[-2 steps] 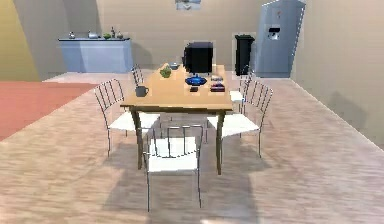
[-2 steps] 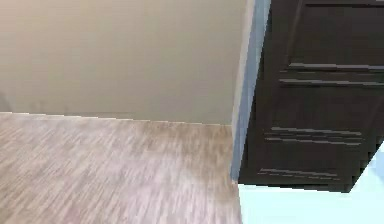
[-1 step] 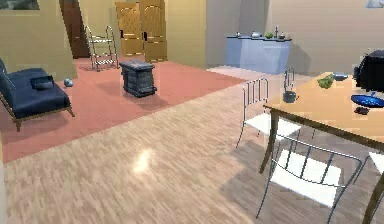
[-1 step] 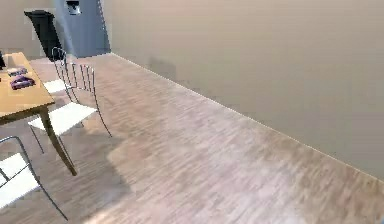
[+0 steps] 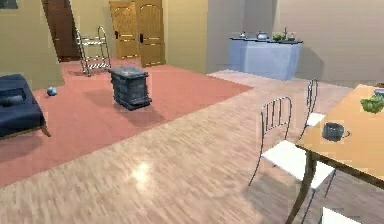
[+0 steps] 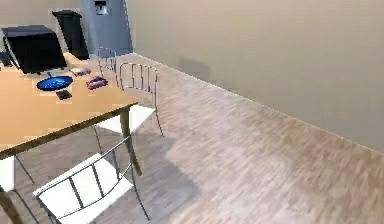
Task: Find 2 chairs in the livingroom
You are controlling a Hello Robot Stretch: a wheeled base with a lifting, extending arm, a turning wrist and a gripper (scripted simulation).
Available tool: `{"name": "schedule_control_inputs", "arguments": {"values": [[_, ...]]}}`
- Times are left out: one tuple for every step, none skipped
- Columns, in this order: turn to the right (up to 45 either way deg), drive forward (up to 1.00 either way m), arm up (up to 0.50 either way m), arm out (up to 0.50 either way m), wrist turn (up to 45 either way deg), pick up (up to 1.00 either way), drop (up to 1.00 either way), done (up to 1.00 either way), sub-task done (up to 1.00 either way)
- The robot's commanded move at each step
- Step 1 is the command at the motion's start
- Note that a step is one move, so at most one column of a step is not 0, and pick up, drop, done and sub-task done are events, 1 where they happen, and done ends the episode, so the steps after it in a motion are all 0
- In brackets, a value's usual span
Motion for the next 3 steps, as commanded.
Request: {"name": "schedule_control_inputs", "arguments": {"values": [[-42.0,0.0,0.0,0.0,0.0,0.0,0.0,0.0,0.0],[0.0,0.3,0.0,0.0,0.0,0.0,0.0,0.0,0.0],[45.0,0.0,0.0,0.0,0.0,0.0,0.0,0.0,0.0]]}}
